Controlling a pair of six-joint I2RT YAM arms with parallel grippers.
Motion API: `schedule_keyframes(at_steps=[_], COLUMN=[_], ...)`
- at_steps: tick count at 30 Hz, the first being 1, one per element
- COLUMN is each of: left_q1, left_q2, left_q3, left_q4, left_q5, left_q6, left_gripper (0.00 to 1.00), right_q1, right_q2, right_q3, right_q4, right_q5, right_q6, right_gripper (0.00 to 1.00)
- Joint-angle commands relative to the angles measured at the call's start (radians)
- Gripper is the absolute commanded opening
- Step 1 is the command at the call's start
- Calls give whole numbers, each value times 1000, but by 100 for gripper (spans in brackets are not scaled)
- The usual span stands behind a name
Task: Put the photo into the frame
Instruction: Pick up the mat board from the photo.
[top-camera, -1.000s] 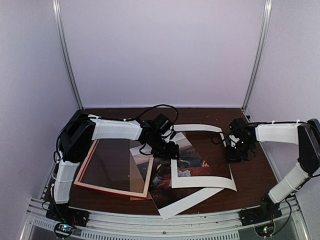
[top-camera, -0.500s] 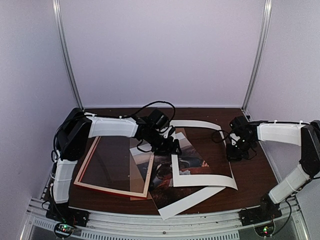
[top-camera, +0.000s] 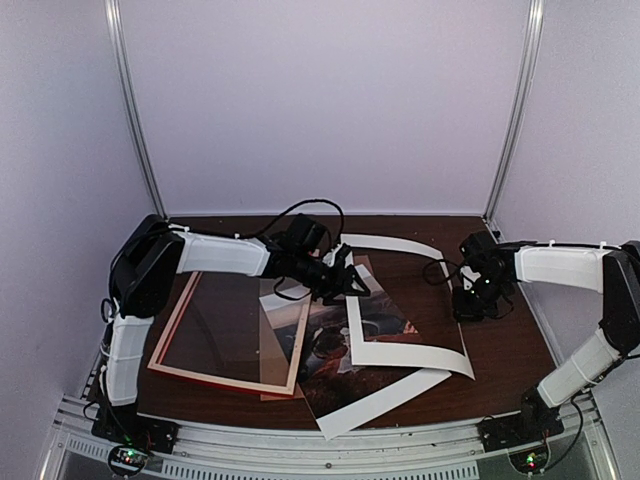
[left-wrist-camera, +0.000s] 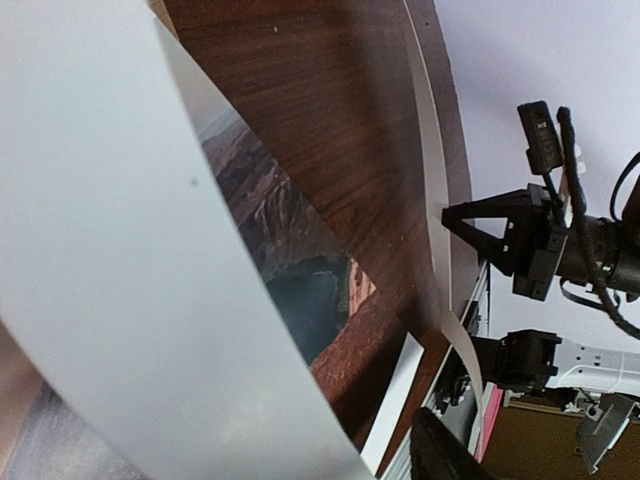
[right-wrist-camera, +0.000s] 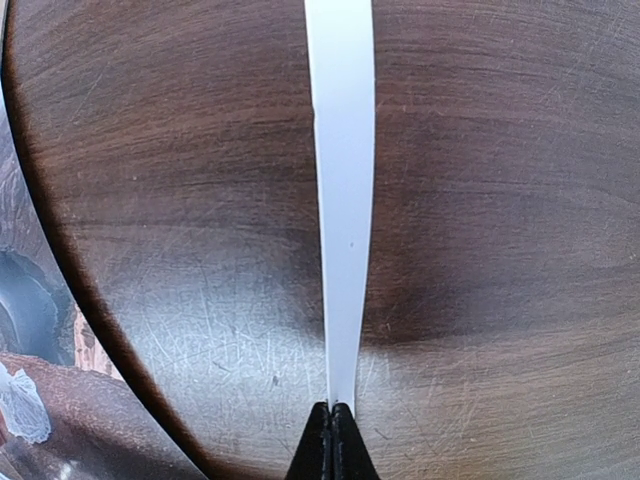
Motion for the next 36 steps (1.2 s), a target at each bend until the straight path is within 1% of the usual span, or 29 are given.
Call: schedule_keyframes(at_steps=[1,5,11,15,21,27,29,31,33,36], left_q1=[19,29,37,39,40,40,41,40,40,42], left_q2=[-42,-56,-74,-77,-70,-68,-75,-84,-97,-127], left_q3=[-15,-37,-48,-57,-50,-44,-38,-25,-8,16], left_q4=[125,182,162,154,154,157,153,125,76,-34], left_q5=[74,89,81,74,71,79,81,86,93,110], left_q6=[-70,-112,-119,-118,-110,-105,-96,-79,-51,9], left_gripper=[49,41,35,29,17,2,0,0,0,0], right_q1=[4,3,4,5,4,4,4,4,4,3], right_q2=[-21,-19,-16,-15,-24,-31,-35,-44,-61,-106], right_q3=[6,2,-2,-6,-12,-14,-13,-8,-2,13], right_q4=[3,7,16,19,20,21,22,20,17,14], right_q5=[35,42,42,41,40,36,30,16,-4,-41], right_q6=[2,0,2,3,5,9,9,9,10,14], right_gripper=[0,0,0,0,0,0,0,4,11,29])
